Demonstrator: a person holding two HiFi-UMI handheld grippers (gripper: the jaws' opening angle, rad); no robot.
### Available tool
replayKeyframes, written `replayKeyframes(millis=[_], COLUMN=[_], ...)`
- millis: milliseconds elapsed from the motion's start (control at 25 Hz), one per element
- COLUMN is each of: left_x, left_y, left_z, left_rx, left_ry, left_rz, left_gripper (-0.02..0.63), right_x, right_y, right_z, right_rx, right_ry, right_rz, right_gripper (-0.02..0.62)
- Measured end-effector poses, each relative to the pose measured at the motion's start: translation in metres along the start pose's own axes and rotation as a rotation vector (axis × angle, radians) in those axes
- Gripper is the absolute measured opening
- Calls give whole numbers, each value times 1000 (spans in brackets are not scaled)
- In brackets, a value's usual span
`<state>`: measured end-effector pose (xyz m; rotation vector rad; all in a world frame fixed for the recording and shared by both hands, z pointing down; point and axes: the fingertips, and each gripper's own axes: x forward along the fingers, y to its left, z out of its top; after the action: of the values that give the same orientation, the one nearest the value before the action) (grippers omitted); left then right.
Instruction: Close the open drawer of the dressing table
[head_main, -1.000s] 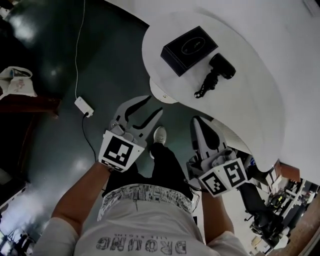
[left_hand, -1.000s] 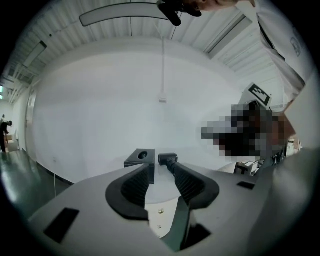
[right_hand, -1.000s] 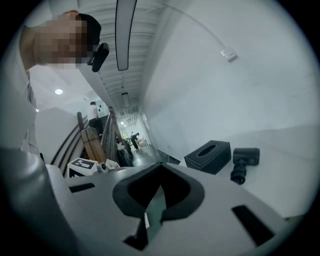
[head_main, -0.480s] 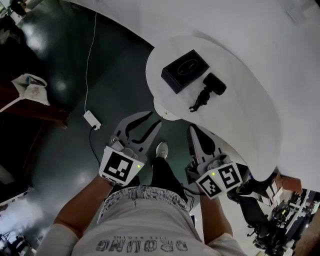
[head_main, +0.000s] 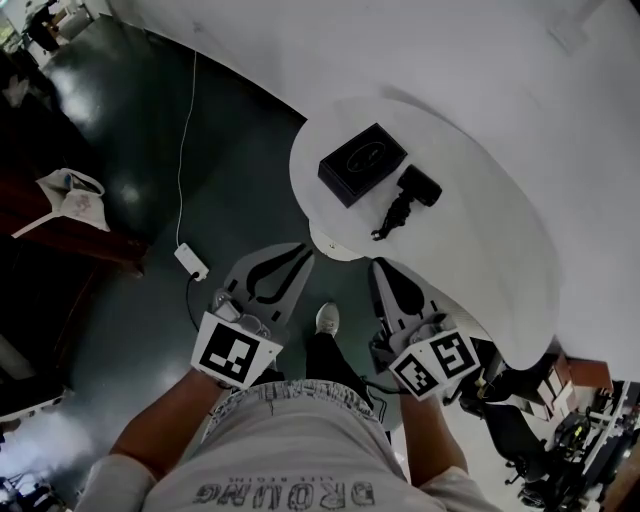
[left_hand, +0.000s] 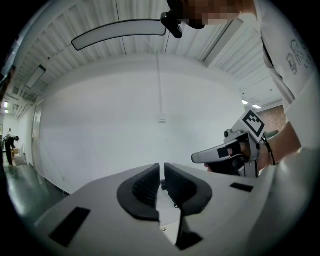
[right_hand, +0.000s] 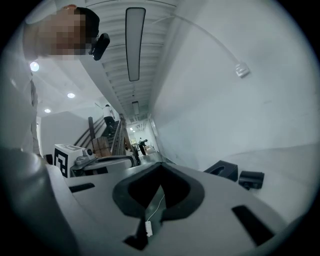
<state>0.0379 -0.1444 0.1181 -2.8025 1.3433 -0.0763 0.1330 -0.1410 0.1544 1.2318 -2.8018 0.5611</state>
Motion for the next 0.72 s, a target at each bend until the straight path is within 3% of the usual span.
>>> replayKeyframes(millis=[720], left_x=[-8], left_y=[14], left_z=[11], left_rx=[-23], left_ry=[5], left_rz=[40], left_gripper=[22], right_x=[16], right_y=[25], right_z=[14], right_rx=[-45], right_ry=[0], right_rz=[86], right_gripper=[6])
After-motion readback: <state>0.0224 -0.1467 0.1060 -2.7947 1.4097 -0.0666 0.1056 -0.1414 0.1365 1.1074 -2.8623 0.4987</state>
